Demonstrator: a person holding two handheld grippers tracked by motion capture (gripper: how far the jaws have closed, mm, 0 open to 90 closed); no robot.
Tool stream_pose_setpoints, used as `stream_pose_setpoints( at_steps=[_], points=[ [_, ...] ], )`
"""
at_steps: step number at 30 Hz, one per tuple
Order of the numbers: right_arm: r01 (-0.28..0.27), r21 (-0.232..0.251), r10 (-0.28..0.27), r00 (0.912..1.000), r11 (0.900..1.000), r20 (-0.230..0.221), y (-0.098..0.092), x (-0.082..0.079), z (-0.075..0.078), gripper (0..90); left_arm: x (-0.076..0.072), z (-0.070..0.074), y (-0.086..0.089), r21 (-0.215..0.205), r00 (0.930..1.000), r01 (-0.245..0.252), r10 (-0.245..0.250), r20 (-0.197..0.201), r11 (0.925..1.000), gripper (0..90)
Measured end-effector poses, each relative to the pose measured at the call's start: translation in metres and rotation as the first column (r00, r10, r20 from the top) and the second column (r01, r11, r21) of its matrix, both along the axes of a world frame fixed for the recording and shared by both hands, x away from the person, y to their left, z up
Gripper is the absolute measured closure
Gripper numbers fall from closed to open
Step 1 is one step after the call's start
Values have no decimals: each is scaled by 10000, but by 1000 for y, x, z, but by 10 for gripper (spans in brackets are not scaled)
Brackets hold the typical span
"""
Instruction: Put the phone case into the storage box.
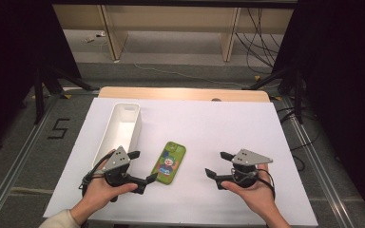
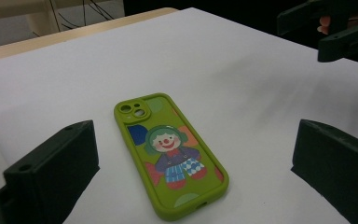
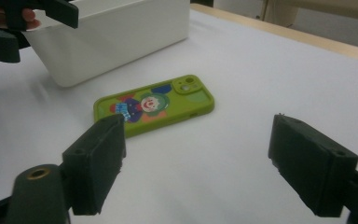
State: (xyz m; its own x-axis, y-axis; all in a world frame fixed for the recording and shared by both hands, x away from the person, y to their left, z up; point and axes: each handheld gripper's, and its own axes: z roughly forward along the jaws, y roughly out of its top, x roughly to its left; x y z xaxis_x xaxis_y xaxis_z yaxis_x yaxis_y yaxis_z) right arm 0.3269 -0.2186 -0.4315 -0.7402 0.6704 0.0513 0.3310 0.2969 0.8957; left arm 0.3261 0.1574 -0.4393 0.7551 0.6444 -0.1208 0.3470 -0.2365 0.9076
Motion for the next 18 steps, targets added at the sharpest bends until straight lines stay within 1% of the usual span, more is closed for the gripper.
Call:
stream_pose_setpoints(
  at_steps=[2, 9, 11, 15, 17, 18],
  points=[
    [61, 78, -61, 9999, 10000, 84, -6, -4, 1, 172, 0, 0, 0, -9, 10000, 13, -13, -21, 10000, 0],
    [332, 80, -335, 9989, 9994, 340, -23, -13, 1, 159, 0, 2, -2, -20, 10000, 56, -56, 48, 10000, 0],
    [398, 76, -401, 9985, 9992, 367, -25, -13, 1, 159, 0, 5, -4, -67, 10000, 63, -63, 62, 10000, 0],
    [593, 126, -598, 9973, 9982, 429, -28, -12, 1, 159, 3, 11, -11, -29, 9999, 67, -67, 142, 10000, 0],
    [618, 101, -622, 9970, 9980, 458, -28, -11, 1, 158, 5, 13, -16, 60, 9999, 103, -103, 92, 9999, 0],
    [622, 98, -626, 9970, 9980, 461, -28, -12, 1, 157, 7, 14, -18, 244, 9999, 136, -138, 73, 9996, 0]
  ],
)
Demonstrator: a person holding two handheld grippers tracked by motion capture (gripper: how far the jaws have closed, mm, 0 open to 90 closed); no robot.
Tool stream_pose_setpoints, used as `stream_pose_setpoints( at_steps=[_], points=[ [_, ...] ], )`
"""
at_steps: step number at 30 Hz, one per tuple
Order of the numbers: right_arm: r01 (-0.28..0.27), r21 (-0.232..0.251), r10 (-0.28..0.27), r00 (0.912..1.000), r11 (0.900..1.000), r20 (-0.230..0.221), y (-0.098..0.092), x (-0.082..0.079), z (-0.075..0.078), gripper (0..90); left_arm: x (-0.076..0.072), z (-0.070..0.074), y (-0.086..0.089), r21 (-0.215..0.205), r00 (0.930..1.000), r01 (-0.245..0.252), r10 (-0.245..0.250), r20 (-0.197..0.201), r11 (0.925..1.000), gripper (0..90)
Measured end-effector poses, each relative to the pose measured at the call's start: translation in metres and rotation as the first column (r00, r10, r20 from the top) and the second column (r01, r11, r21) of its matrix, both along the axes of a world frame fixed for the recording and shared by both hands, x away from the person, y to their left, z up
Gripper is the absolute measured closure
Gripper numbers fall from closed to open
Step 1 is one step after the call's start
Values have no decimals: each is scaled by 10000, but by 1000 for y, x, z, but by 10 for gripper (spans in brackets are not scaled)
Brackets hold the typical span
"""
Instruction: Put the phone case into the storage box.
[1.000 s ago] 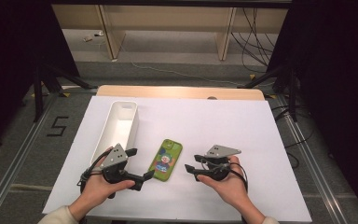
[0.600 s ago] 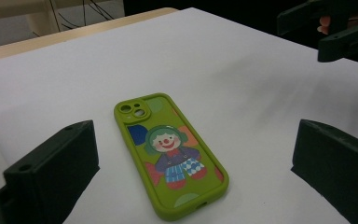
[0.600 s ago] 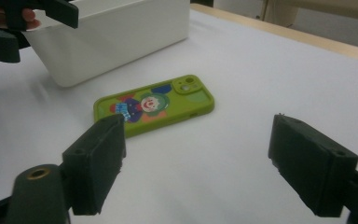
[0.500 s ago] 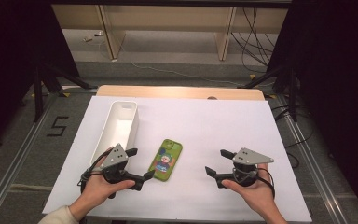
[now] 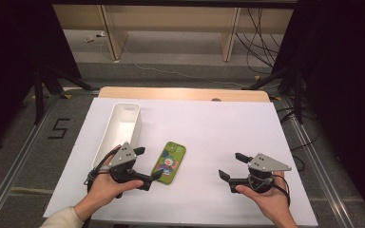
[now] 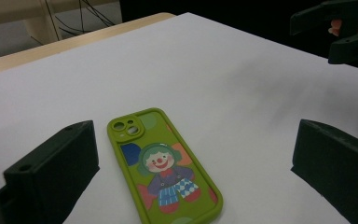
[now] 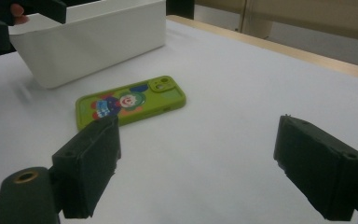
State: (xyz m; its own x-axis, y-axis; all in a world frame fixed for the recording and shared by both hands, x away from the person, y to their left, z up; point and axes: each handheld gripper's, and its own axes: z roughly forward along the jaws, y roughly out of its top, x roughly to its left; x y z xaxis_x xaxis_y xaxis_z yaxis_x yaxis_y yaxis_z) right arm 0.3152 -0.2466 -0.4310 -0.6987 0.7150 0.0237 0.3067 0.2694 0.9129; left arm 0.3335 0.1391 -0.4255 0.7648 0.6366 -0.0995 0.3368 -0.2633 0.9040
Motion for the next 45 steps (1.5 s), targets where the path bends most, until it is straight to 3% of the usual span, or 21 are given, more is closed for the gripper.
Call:
stream_pose_setpoints(
  at_steps=[6, 12, 26, 45],
  points=[
    [64, 15, -64, 10000, 10000, 17, -1, 0, 0, 155, 14, 1, -15, 529, 9995, -127, 143, -296, 9985, 0],
    [166, 12, -166, 9999, 9999, -5, -3, -1, -1, 154, 25, 0, -26, 782, 9984, -327, 361, -425, 9964, 0],
    [203, 103, -203, 9998, 9997, 40, -4, -1, -1, 152, 47, -9, -47, 1101, 9951, -571, 655, -742, 9923, 0],
    [174, 66, -174, 9998, 9998, 60, -5, 3, -2, 153, 65, -19, -57, 1501, 9879, -875, 1052, -1141, 9848, 0]
  ],
)
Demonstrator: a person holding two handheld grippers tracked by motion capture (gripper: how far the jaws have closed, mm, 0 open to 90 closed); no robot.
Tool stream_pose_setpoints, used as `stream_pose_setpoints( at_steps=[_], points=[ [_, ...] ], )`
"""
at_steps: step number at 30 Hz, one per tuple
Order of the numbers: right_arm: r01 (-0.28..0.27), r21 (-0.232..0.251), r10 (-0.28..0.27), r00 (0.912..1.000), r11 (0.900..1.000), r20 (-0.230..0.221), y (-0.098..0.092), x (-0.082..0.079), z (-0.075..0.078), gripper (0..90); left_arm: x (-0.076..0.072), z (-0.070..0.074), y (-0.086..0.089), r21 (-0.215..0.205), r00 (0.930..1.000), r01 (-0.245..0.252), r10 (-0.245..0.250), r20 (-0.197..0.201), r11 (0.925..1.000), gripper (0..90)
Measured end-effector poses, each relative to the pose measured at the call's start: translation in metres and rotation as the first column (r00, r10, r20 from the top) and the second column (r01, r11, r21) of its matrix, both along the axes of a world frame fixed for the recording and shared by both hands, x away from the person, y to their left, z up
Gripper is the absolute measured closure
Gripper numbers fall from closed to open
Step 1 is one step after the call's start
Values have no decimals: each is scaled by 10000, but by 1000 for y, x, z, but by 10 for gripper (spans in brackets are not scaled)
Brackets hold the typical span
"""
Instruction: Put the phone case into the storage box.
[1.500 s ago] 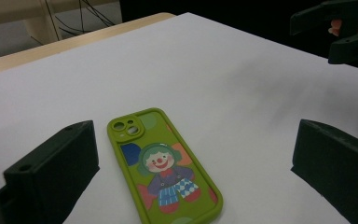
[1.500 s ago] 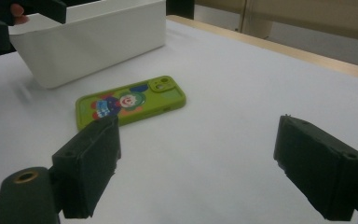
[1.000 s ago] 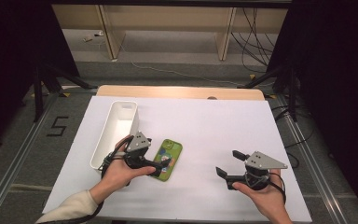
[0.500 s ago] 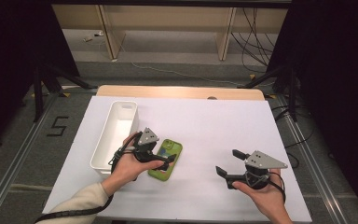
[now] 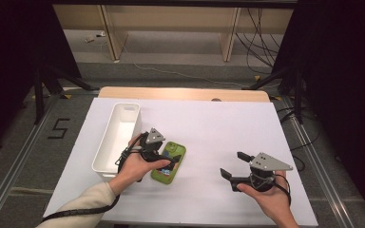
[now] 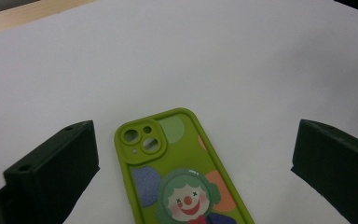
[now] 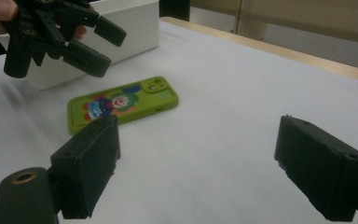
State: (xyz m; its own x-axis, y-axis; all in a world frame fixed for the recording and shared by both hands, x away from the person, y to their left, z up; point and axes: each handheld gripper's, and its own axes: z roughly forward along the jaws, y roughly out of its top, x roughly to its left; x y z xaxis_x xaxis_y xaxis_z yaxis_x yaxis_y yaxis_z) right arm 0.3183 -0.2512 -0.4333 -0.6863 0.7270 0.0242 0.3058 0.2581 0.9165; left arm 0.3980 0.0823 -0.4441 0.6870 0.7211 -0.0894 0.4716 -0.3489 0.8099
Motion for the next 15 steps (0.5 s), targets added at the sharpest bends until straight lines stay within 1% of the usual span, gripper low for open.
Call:
stream_pose_setpoints(
  at_steps=[4, 9, 11, 15],
  points=[
    [-6, 9, 6, 10000, 10000, 3, 0, 0, 0, 153, 5, -2, -6, 64, 9999, -117, 118, -86, 9999, 0],
    [16, 8, -16, 10000, 10000, 11, 0, 0, 0, 153, 11, -6, -13, 298, 9992, -238, 247, -306, 9993, 0],
    [22, -11, -22, 10000, 10000, -1, 0, 0, 0, 153, 13, -8, -15, 260, 9988, -336, 345, -350, 9991, 0],
    [18, 9, -18, 10000, 10000, 6, 0, 0, 0, 153, 17, -11, -19, 361, 9981, -437, 452, -425, 9984, 0]
  ],
)
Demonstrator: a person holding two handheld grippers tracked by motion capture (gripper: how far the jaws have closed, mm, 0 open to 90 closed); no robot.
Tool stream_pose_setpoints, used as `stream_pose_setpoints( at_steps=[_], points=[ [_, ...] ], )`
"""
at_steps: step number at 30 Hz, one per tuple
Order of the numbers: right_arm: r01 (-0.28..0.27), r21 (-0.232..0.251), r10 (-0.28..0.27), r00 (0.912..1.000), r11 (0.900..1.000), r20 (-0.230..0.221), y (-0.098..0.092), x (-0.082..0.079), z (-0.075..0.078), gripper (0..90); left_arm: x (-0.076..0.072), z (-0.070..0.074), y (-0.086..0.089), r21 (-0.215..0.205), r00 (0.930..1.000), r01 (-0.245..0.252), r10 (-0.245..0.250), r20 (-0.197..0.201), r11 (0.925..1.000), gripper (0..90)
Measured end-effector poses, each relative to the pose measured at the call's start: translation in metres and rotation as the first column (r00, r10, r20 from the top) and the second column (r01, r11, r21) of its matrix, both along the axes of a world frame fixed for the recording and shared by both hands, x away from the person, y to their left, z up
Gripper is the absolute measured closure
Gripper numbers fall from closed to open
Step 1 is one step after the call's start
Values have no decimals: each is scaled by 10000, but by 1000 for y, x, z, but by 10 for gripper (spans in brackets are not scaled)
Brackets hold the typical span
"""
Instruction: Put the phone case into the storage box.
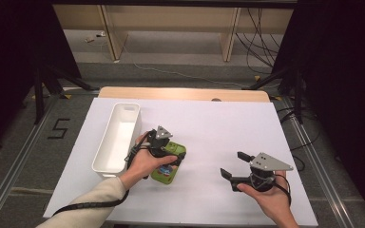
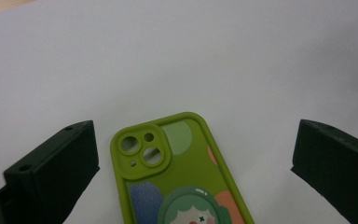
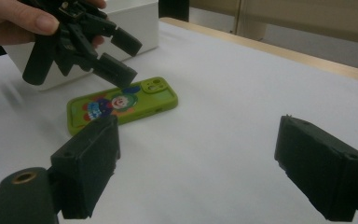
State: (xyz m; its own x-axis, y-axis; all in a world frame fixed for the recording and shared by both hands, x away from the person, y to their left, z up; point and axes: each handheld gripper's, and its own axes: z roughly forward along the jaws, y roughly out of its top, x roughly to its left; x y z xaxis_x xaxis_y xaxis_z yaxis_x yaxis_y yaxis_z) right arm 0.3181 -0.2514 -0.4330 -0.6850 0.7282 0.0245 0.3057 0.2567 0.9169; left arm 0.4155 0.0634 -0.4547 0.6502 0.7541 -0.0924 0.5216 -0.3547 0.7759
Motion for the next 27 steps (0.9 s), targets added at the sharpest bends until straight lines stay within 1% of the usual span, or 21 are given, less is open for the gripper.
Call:
stream_pose_setpoints(
  at_steps=[1, 3, 8, 13, 19, 27],
  points=[
    [-3, 4, 3, 10000, 10000, 7, 0, 0, 0, 153, 0, 0, -1, 63, 10000, -33, 33, -76, 10000, 0],
    [-1, -33, 1, 10000, 10000, -19, 0, 0, 0, 153, 1, -1, -2, 94, 9999, -68, 69, -79, 9999, 0],
    [4, -32, -4, 10000, 10000, -26, 0, 0, 0, 153, 7, -4, -2, 95, 9997, -219, 220, -130, 9997, 0],
    [-3, 1, 3, 10000, 10000, -3, 0, 0, 0, 153, 12, -8, -4, 153, 9995, -209, 212, -226, 9997, 0],
    [-3, 8, 3, 10000, 10000, -3, 0, 0, 0, 153, 17, -12, -6, 179, 9988, -385, 390, -293, 9991, 0],
    [22, -57, -23, 10000, 10000, -62, 0, 0, -1, 153, 23, -18, -9, 267, 9975, -534, 545, -439, 9982, 0]
  ],
)
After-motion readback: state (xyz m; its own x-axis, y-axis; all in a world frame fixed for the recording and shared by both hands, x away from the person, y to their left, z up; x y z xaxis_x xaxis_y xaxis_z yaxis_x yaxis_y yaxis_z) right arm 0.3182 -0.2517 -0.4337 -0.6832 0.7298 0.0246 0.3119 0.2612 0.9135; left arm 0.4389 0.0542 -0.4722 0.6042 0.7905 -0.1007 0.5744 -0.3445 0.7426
